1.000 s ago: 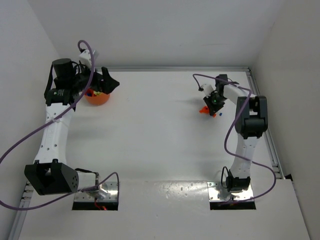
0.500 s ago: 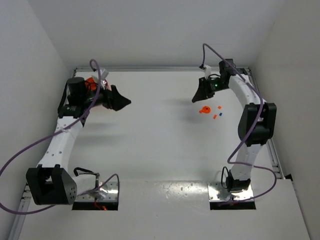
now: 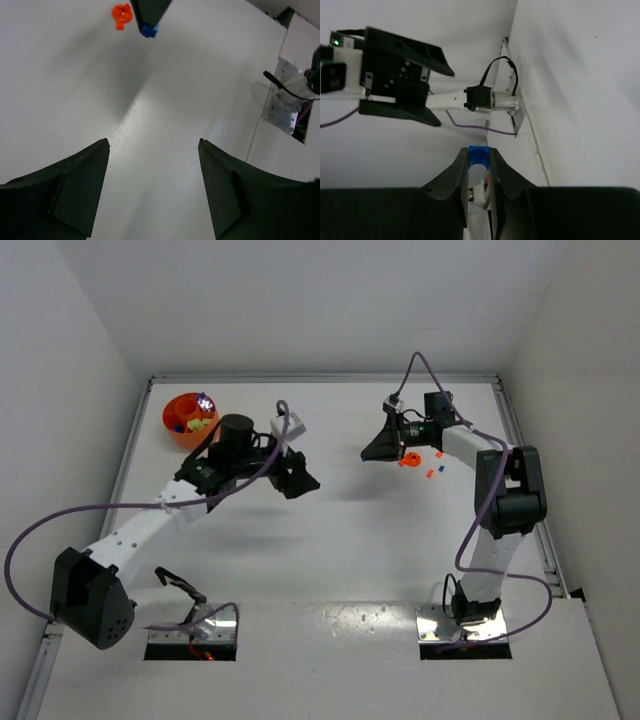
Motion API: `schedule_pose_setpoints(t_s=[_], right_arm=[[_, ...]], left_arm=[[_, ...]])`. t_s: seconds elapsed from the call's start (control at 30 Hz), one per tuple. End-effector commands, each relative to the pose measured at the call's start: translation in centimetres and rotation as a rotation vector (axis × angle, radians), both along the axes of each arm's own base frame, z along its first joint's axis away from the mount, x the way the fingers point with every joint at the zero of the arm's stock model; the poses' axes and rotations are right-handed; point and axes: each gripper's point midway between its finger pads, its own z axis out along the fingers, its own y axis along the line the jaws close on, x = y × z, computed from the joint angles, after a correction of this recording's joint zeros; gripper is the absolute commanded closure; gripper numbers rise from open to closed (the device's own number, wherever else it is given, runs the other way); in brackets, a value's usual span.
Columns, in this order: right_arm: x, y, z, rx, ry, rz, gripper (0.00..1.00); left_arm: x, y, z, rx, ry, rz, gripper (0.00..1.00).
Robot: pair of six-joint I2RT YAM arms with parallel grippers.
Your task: Sort the legos into containers by color
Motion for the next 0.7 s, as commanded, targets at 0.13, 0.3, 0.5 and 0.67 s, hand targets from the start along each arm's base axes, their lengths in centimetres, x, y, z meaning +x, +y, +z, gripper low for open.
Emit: schedule_pose_setpoints(t_s=[0.13, 0.3, 0.5, 0.67], right_arm=[[-1.1, 1.4, 5.0, 0.063, -0.080, 0.063, 0.92], [-2.1, 1.7, 5.6, 0.065, -0.050, 0.056, 0.92], [-2.5, 2.0, 5.6, 0.065, -0.041, 0.065, 0.93], [-2.9, 2.2, 5.4, 0.063, -0.022, 0.073, 0.93]], left_arm=[[0.4, -3.7, 0.2, 0.060, -0.153, -0.064, 0.30], [2.0, -4.9, 0.9, -0.007, -0.127, -0.012, 0.33], [3.0, -7.8, 2.9, -0.091, -0.112, -0.058, 0.33], [2.3, -9.7, 4.1, -0.122, -0.118, -0.126, 0.33]])
